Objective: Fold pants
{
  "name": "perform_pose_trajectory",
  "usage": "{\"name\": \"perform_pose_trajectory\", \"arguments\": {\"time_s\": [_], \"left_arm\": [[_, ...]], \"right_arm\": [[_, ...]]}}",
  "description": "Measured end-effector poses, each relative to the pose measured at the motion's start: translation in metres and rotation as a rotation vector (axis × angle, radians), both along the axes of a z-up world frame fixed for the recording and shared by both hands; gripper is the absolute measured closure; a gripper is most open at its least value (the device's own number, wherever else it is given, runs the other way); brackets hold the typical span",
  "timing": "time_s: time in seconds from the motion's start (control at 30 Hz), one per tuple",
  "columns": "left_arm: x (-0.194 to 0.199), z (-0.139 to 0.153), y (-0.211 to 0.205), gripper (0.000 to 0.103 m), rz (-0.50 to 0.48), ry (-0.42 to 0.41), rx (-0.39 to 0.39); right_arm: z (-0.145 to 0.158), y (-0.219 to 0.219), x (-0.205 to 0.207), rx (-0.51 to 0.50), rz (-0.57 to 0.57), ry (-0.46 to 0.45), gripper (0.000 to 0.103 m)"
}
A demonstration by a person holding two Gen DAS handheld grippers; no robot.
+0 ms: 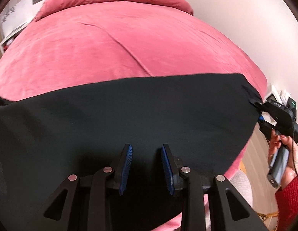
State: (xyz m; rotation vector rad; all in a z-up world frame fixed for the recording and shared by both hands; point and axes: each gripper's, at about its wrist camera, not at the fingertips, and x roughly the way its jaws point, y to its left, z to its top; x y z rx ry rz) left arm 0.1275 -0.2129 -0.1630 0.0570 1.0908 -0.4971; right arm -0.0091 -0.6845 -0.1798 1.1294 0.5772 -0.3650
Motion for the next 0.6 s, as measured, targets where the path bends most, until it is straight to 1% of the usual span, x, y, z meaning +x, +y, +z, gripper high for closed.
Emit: {"name": "perform_pose_trajectory", "arguments": {"time_s": [0.1, 0.13, 0.17, 0.27, 0.37, 0.4, 0.5, 0.6], "left_arm": [[0.0, 0.002, 0.026, 0.071, 0.038, -0.006, 0.006], [-0.001, 0.002, 0.041, 0.071, 0.059, -0.006, 0.006], [0.004, -0.004, 0.039, 0.071, 0.073, -0.005, 0.005], [0.006, -0.007, 0.066, 0.071, 0.122, 0.003, -0.015], [0.005, -0.009, 0.086, 0.071, 0.147, 0.015, -0.043], [0.004, -0.009, 0.09, 0.071, 0.148, 0.013, -0.051], [0.009, -0.014, 0.086, 0.071, 0.141, 0.006, -0.061], [0.004, -0.011, 0.098, 0.071, 0.151, 0.003, -0.075]], "right_arm": [[0.008, -0.001, -0.001, 0.036, -0.026, -0.029, 0.082], [0.014, 0.0, 0.0, 0.031, -0.026, -0.034, 0.082], [0.019, 0.002, 0.001, 0.023, -0.022, -0.041, 0.082], [0.04, 0.011, 0.002, -0.004, -0.011, -0.069, 0.082], [0.061, 0.024, 0.005, -0.031, -0.002, -0.093, 0.083], [0.07, 0.03, 0.007, -0.049, 0.003, -0.099, 0.083], [0.089, 0.046, 0.009, -0.105, 0.022, -0.108, 0.083], [0.106, 0.063, 0.009, -0.145, 0.037, -0.123, 0.083]]}}
